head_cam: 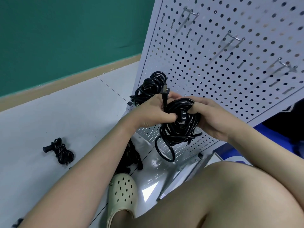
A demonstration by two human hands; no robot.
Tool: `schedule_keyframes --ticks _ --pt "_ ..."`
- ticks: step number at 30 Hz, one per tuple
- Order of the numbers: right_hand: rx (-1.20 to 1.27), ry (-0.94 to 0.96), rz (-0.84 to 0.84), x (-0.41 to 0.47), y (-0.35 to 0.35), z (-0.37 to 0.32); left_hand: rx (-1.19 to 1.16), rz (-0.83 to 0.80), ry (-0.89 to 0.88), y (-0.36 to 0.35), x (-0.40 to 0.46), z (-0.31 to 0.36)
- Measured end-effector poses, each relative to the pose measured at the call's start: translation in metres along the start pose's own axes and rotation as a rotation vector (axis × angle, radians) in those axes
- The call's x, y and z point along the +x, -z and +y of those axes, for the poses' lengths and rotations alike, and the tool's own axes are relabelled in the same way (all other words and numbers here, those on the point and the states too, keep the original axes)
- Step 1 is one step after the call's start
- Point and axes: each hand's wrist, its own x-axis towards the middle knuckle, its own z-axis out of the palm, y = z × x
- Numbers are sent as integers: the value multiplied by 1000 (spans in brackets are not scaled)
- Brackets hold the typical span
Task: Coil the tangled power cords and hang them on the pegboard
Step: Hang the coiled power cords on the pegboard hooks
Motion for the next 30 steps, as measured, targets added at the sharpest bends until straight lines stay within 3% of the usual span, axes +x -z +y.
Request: schedule_keyframes --ticks 12,20,30 --pt "-56 9 59 8 5 -1 27 98 -4 -2 8 -6" --pt "-69 -1 89 4 4 1 -24 20 43 0 6 -13" --pt "-75 5 82 4 3 7 61 95 -12 -11 0 -13"
